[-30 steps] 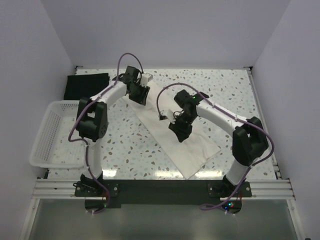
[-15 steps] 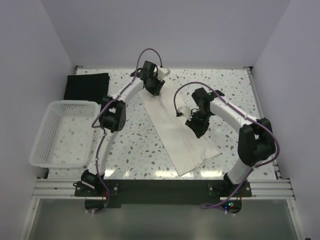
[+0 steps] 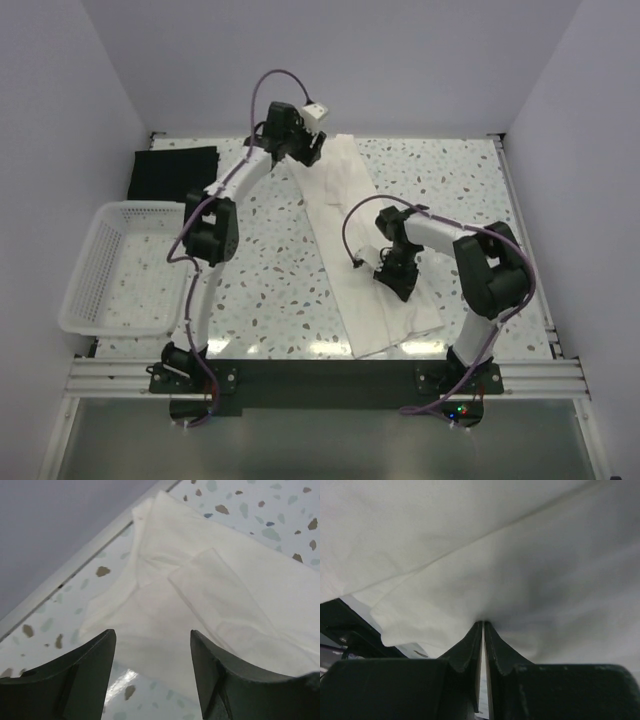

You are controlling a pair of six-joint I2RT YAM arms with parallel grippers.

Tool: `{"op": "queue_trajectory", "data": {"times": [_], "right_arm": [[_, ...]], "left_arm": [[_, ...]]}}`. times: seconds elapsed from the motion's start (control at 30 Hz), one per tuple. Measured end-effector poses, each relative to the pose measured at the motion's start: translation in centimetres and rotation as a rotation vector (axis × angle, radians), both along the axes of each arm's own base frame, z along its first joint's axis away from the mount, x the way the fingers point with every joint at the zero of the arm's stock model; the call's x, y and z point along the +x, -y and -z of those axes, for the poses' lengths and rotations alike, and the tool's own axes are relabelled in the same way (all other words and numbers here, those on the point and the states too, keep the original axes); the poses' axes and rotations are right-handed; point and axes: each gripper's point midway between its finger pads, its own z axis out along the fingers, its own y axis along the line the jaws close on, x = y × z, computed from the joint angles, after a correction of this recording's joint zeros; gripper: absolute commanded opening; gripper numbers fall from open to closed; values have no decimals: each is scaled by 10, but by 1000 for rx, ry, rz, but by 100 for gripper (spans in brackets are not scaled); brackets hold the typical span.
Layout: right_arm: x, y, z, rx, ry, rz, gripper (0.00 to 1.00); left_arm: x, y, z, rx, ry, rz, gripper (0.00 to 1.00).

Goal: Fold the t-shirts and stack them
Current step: Fold the tshirt

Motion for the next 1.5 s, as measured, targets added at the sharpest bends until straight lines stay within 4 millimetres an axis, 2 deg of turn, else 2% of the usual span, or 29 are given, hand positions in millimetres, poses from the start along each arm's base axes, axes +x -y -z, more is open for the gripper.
{"op": "queue_trajectory", "data": {"times": [0.1,0.2,0.3,0.37,0.47,0.6,0.7,0.83,0.93,1.0,1.07,1.17,1.27,1.43,1.5], "right_arm": [[-12,-6,6,-17,-29,-49,9],[-25,-23,6,-14,-43,-119,9],[-45,-47,6,14,-76,-176,10],[-58,-61,6,34,-104,-195,13],[-73,-82,4,73,-147,-201,16],[-62,-104,-10,144,-135,-158,17],[-32,-118,-35,240,-79,-74,17],[29,-124,-73,352,65,77,14],[80,-122,-87,380,187,200,8],[112,-122,-88,384,242,272,7],[151,-119,-79,385,298,359,7],[184,-107,-56,369,332,466,6],[204,-93,-32,334,332,549,5],[232,-90,-2,298,337,614,1],[244,-91,-5,299,369,624,1]], "left_arm": [[9,-36,-47,-32,55,-65,66],[1,-61,-92,-62,91,-103,64],[-24,-64,-108,-79,70,-90,61],[-39,-58,-103,-93,31,-69,58],[-62,-48,-74,-106,-80,-35,54],[-95,-41,-26,-101,-257,-12,53],[-110,-38,-6,-106,-342,-6,52],[-118,-33,4,-120,-389,-5,50],[-121,-31,13,-125,-420,-16,47],[-122,-30,23,-123,-444,-21,46],[-124,-30,35,-116,-468,-25,44],[-126,-30,55,-106,-510,-34,41],[-130,-29,75,-107,-563,-42,35],[-108,-28,76,-123,-553,-63,31],[-98,-29,76,-135,-549,-73,31]]}}
